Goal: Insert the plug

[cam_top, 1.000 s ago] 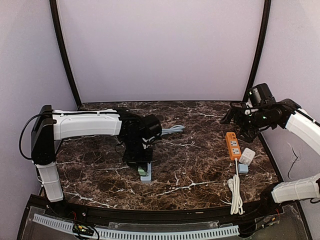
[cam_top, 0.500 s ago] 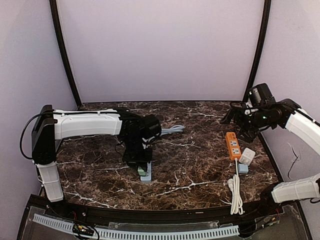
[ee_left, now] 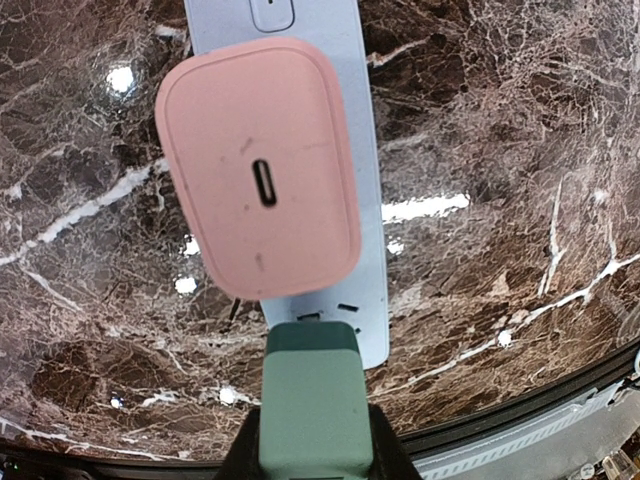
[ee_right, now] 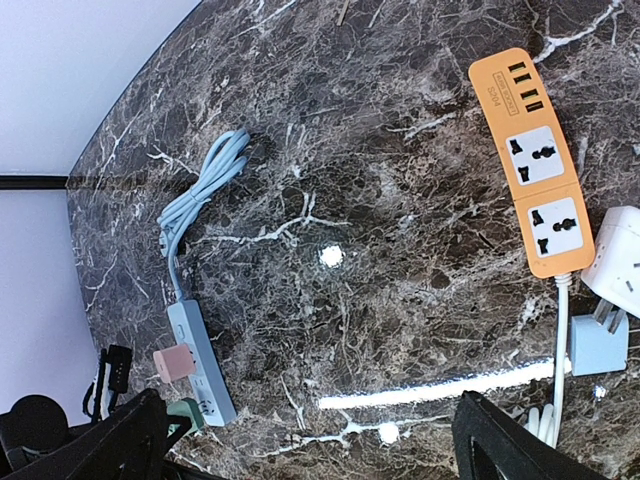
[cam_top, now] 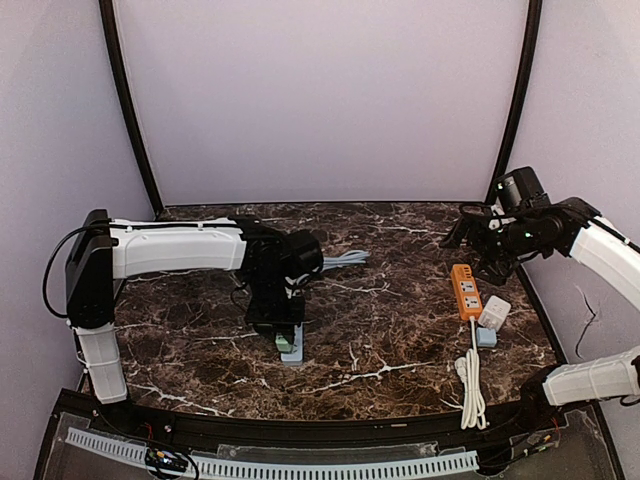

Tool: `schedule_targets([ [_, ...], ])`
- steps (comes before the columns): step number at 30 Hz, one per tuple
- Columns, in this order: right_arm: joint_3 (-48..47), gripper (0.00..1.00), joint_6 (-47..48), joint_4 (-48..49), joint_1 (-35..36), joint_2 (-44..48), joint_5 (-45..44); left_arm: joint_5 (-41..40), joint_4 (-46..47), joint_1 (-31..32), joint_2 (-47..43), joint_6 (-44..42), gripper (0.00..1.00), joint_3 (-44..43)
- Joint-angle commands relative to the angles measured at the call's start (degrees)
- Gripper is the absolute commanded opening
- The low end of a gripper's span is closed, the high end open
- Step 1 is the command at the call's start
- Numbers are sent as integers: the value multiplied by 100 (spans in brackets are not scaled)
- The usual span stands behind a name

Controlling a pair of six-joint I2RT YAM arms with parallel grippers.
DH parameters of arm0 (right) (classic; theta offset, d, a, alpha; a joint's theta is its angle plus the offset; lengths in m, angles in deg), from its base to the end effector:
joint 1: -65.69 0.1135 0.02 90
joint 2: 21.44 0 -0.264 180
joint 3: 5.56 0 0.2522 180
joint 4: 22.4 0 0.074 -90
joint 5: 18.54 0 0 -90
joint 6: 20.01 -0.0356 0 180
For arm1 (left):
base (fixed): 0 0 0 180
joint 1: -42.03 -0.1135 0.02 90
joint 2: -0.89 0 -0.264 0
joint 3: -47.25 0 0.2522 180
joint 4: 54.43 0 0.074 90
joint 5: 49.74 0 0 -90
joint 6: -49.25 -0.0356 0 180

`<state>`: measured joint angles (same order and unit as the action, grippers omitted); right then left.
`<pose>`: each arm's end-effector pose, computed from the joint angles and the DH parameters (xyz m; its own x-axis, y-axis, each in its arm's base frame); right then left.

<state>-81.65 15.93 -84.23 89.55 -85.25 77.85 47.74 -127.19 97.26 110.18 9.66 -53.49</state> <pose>0.2004 0.0930 0.3208 -0.7874 0.5315 -0.3122 0.2888 0.7655 0.5750 0.2090 -0.3091 0.2171 -0.9955 0.0942 0.0029 0.0918 0.9758 -0.1984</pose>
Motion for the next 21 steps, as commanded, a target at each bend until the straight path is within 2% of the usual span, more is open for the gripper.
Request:
schedule_targets([
  [1, 78, 99, 46, 39, -48, -41, 2, 33, -224, -3, 116, 30, 1, -88],
  [21, 96, 99, 150, 40, -105, -125, 8, 44, -236, -92, 441, -1, 1, -215],
])
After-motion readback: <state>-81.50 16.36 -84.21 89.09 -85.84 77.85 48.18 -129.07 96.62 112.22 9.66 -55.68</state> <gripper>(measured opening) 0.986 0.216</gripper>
